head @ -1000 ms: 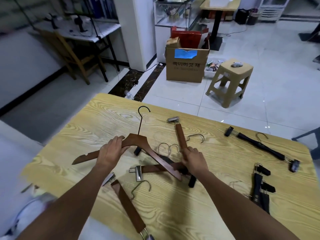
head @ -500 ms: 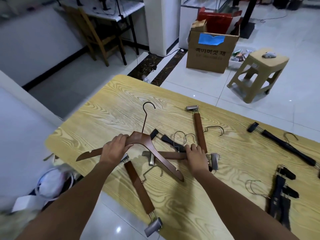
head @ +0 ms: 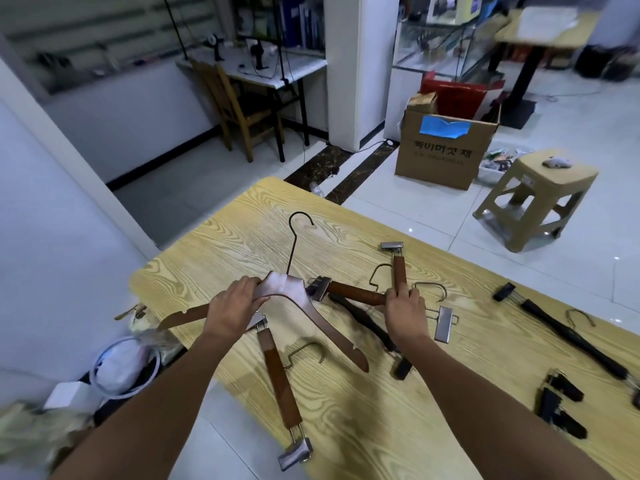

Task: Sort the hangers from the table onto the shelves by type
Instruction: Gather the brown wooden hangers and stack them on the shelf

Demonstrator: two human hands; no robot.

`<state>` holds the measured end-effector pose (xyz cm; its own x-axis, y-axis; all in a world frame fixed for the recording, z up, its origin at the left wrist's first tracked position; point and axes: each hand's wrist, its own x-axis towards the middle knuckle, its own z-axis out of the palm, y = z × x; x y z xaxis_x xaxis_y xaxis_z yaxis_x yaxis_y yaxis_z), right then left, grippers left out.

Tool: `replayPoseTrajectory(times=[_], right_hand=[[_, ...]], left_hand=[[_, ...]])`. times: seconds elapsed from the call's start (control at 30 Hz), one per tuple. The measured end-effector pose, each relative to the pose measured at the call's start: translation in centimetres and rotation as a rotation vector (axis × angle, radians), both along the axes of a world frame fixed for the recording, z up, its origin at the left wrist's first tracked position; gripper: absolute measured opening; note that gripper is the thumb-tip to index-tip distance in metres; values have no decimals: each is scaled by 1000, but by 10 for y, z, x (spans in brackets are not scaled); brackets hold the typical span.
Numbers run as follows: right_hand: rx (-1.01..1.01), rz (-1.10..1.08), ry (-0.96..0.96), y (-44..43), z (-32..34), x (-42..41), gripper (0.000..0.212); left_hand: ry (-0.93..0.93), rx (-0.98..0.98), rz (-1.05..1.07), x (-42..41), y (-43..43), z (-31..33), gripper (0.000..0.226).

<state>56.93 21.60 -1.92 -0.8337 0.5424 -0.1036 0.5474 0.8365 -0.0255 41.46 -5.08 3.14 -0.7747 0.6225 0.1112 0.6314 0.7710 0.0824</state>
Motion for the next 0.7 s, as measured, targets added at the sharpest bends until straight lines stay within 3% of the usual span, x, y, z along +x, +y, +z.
replayPoseTrajectory(times=[0.17,0.7], right_hand=[[50,21,108,8,40,0,39],[100,46,449,-41,161,13,48]], left_hand=[[0,-29,111,14,-4,31,45],[147,70,323,95,-47,121,43]])
